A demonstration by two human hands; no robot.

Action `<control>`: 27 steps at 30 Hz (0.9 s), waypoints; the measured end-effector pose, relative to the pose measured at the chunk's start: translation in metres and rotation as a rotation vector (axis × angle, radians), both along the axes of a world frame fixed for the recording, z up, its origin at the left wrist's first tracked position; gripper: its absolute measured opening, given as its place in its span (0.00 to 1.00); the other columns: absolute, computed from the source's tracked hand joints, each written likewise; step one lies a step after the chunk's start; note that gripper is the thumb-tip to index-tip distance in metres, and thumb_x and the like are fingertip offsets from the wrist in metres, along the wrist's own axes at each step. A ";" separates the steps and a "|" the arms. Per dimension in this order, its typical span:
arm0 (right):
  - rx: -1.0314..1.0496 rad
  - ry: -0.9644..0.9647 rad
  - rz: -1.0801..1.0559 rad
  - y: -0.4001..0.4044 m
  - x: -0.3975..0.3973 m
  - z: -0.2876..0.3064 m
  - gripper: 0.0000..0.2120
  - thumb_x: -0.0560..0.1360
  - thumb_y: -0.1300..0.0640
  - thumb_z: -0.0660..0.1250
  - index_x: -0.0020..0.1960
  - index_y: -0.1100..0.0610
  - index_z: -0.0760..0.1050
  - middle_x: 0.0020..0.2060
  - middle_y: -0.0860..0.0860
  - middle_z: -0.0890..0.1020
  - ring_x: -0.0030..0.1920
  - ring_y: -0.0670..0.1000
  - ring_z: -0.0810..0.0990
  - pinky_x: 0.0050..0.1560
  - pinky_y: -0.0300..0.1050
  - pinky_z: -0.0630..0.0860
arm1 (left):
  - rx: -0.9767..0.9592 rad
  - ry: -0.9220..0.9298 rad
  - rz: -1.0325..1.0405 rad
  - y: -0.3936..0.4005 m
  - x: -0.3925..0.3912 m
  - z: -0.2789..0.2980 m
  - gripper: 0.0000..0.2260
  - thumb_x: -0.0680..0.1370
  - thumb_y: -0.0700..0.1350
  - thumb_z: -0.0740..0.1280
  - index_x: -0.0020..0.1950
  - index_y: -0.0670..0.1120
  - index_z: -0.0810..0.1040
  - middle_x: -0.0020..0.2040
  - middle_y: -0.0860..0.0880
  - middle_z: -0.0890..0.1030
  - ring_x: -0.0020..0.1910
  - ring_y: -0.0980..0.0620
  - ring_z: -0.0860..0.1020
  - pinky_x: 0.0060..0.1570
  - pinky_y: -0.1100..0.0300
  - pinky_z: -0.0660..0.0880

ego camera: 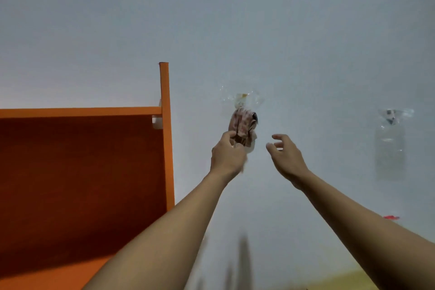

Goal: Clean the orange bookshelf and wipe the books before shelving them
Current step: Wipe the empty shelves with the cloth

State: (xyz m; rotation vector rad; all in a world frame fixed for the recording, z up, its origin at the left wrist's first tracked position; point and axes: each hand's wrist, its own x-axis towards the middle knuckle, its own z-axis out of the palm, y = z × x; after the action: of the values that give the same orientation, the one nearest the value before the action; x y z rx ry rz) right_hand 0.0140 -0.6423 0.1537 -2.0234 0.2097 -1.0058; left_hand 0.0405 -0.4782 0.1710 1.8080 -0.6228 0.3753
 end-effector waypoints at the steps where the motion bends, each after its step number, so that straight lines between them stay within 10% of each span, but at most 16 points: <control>1: 0.021 -0.015 0.023 -0.007 0.015 0.008 0.21 0.80 0.49 0.62 0.72 0.53 0.67 0.65 0.55 0.75 0.60 0.53 0.74 0.59 0.49 0.73 | -0.008 0.001 0.014 -0.010 0.014 0.005 0.18 0.80 0.46 0.60 0.71 0.52 0.70 0.63 0.49 0.77 0.62 0.48 0.75 0.60 0.53 0.74; 10: 0.065 -0.117 0.117 -0.026 0.121 0.057 0.33 0.76 0.43 0.67 0.76 0.57 0.63 0.67 0.55 0.74 0.66 0.55 0.74 0.67 0.55 0.71 | 0.039 -0.002 0.052 -0.052 0.103 0.028 0.25 0.78 0.38 0.61 0.74 0.52 0.68 0.60 0.50 0.77 0.59 0.48 0.76 0.56 0.57 0.74; 15: 0.129 -0.079 0.103 -0.035 0.153 0.067 0.07 0.77 0.52 0.65 0.45 0.55 0.77 0.42 0.53 0.82 0.44 0.57 0.79 0.44 0.51 0.76 | 0.112 0.012 -0.035 -0.061 0.122 0.033 0.31 0.74 0.38 0.60 0.76 0.57 0.65 0.60 0.50 0.80 0.58 0.49 0.78 0.57 0.57 0.76; 23: 0.483 -0.297 0.396 -0.027 0.122 0.086 0.09 0.81 0.58 0.56 0.54 0.56 0.75 0.44 0.55 0.82 0.37 0.52 0.83 0.35 0.47 0.79 | -0.085 0.019 -0.115 -0.079 0.127 0.048 0.24 0.79 0.42 0.58 0.75 0.56 0.66 0.40 0.53 0.79 0.38 0.53 0.76 0.38 0.61 0.72; 27: 0.558 -0.239 0.552 -0.020 0.078 0.070 0.11 0.81 0.60 0.55 0.55 0.60 0.75 0.46 0.61 0.82 0.43 0.60 0.84 0.35 0.50 0.82 | -0.134 0.057 -0.006 -0.073 0.108 0.037 0.22 0.79 0.58 0.59 0.73 0.54 0.68 0.57 0.47 0.80 0.57 0.44 0.80 0.56 0.48 0.79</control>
State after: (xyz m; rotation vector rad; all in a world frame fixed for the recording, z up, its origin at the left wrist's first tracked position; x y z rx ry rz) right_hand 0.0919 -0.6624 0.2238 -1.3288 -0.1768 -0.7198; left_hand 0.1483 -0.5515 0.2078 1.6826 -0.5502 0.3518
